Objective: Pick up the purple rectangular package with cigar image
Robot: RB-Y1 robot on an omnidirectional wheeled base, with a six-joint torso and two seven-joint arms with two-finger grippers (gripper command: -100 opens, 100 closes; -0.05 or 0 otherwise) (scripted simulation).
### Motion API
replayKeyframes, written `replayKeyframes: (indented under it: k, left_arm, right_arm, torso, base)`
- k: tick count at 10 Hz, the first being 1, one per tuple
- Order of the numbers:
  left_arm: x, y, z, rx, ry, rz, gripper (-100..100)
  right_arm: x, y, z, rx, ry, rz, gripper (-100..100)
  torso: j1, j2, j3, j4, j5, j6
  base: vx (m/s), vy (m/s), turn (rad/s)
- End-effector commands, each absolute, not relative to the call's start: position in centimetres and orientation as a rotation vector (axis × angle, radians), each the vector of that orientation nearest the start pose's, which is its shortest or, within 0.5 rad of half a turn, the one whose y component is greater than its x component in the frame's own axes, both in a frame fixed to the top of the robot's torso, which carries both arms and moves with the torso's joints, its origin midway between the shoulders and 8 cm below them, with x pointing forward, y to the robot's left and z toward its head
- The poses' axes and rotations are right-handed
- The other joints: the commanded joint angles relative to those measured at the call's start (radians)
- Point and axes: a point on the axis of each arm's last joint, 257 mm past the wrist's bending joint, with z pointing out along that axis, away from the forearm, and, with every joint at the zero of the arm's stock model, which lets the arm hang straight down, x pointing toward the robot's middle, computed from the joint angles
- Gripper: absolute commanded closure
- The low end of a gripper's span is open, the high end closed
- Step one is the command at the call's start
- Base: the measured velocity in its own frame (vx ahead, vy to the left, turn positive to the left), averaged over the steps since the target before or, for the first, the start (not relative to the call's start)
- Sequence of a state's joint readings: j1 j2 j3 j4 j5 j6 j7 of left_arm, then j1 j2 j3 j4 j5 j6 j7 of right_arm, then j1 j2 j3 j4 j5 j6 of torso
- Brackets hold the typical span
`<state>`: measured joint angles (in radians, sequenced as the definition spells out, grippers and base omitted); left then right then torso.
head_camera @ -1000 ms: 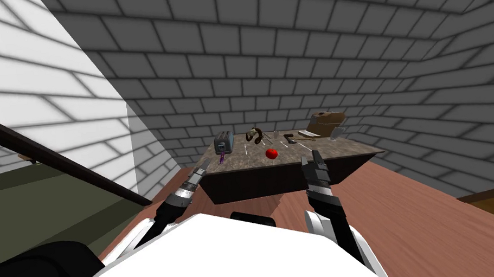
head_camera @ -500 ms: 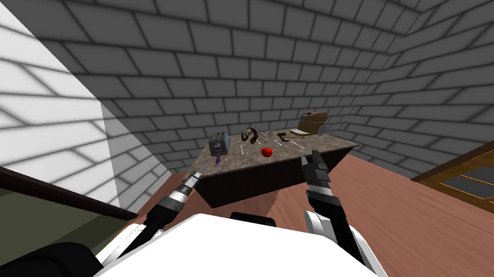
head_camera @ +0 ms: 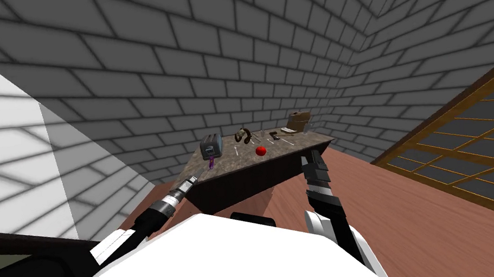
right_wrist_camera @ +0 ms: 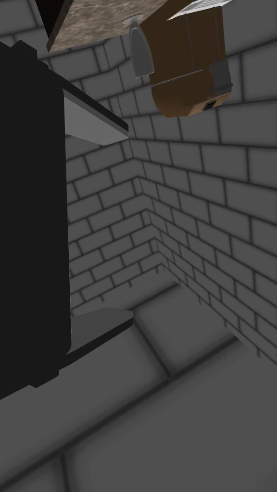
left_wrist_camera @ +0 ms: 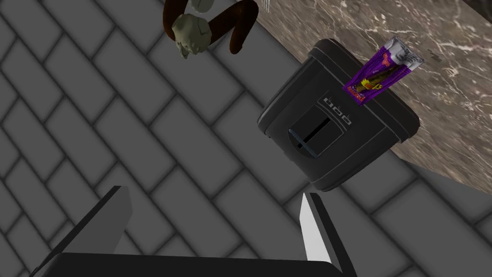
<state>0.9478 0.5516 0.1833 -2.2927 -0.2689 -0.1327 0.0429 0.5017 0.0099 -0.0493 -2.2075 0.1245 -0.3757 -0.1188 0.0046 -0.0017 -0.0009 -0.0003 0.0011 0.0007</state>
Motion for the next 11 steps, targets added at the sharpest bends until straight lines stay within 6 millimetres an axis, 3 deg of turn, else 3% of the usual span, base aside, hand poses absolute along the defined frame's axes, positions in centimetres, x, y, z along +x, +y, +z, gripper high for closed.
replayKeyframes:
  k: [1, 2, 3, 6, 7, 11]
  left_arm:
    - [28.8, 38.8, -19.2, -0.638, 1.671, -0.52, -100]
    - [28.2, 40.1, -20.3, -0.67, 1.705, -0.49, -100]
    - [28.2, 40.1, -20.3, -0.672, 1.706, -0.489, -100]
    - [25.9, 44.2, -23.7, -0.784, 1.799, -0.396, -100]
    - [25.9, 44.2, -23.7, -0.783, 1.8, -0.396, -100]
    - [22.4, 49.4, -27.4, -0.929, 1.903, -0.267, -100]
  right_arm:
    - [37.3, -29.5, -3.6, 0.801, 0.768, 1.226, 0]
    - [37.3, -29.5, -3.6, 0.801, 0.768, 1.225, 0]
    - [37.3, -29.5, -3.6, 0.801, 0.768, 1.225, 0]
    - [37.3, -29.5, -3.6, 0.801, 0.768, 1.225, 0]
    - [37.3, -29.5, -3.6, 0.801, 0.768, 1.225, 0]
    - [37.3, -29.6, -3.6, 0.801, 0.768, 1.225, 0]
  torso:
    - [0.0, 0.0, 0.0, 0.0, 0.0, 0.0]
    - [0.001, 0.0, 0.0, 0.0, 0.0, 0.0]
    - [0.001, -0.001, -0.001, 0.0, 0.0, 0.0]
    - [-0.001, -0.001, -0.001, 0.0, 0.0, 0.0]
    - [0.001, -0.002, -0.001, 0.0, 0.0, 0.0]
    - [0.001, -0.002, -0.001, -0.001, 0.0, -0.001]
  base:
    - [0.021, 0.063, -0.427]
    - [0.022, 0.068, -0.369]
    - [0.014, 0.049, -0.082]
    - [0.023, 0.045, -0.353]
    - [0.024, 0.061, -0.202]
    - [0.021, 0.063, -0.379]
